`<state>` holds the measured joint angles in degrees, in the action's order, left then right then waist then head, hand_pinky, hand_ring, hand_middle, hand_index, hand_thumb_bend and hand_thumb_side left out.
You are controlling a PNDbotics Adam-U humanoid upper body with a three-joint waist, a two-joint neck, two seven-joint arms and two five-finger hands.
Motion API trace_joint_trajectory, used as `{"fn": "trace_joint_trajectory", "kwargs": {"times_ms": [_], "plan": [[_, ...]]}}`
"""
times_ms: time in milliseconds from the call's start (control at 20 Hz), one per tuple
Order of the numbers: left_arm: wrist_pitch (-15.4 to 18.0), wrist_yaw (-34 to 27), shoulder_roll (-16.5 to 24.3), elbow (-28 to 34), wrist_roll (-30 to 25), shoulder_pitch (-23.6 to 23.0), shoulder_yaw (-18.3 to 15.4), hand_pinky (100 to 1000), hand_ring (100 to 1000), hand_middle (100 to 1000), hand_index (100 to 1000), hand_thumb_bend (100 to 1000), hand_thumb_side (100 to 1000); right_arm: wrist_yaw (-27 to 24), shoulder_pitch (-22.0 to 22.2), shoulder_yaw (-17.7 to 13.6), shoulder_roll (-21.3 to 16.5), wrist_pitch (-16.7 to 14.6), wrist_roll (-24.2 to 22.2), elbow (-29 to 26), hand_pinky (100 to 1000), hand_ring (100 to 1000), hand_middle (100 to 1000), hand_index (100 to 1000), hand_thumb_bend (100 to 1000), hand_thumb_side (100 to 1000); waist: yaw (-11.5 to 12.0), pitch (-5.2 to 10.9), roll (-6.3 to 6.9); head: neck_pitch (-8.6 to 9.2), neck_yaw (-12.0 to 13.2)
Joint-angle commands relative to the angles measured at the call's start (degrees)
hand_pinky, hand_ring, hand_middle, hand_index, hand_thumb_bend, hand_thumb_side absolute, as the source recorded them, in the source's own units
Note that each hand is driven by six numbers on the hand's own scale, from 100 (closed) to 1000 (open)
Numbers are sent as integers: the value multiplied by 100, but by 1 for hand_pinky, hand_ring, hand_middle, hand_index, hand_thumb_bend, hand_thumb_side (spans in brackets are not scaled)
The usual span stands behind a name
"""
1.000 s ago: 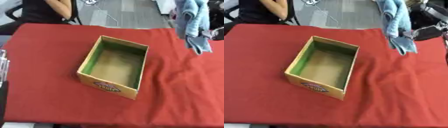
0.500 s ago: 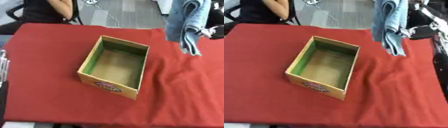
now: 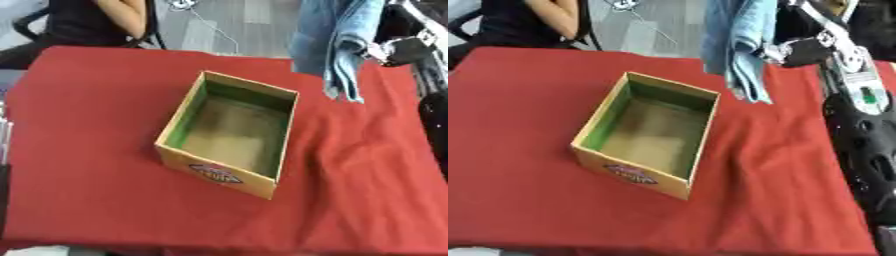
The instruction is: Pick up objects on the table and place them in the box.
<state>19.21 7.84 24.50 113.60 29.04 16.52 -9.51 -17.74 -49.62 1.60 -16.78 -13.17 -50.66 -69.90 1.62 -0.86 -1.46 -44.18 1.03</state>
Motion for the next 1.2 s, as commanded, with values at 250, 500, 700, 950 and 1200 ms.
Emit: {"fn": "trace_joint_trajectory", "kwargs": {"times_ms": [250,500,700,950,1200], "plan": [[32,-43,36,99,-47,135,18,279,310,493,648,100,722,563,-293,9,333,-535,-131,422,100,161,324,411,341,100,60,27,15,6,-189],[46,-45,22,99,-62,157,23,280,311,493,648,100,720,1613,-306,183,509,-1129,-131,721,100,365,553,663,348,280,89,23,10,6,-254],[53,-37,24,99,-61,165,16,280,311,493,648,100,719,2730,-133,580,724,-1703,-131,960,327,593,797,901,344,425,84,12,8,6,-258],[57,-29,24,99,-54,178,8,280,311,493,648,100,717,4184,191,985,1086,-2476,-131,1513,460,680,861,964,329,510,71,-14,19,6,-268],[56,-26,24,99,-49,173,5,280,311,493,648,100,718,4873,382,955,1263,-2940,-131,1885,471,689,864,974,333,532,48,-17,21,6,-242]]}}
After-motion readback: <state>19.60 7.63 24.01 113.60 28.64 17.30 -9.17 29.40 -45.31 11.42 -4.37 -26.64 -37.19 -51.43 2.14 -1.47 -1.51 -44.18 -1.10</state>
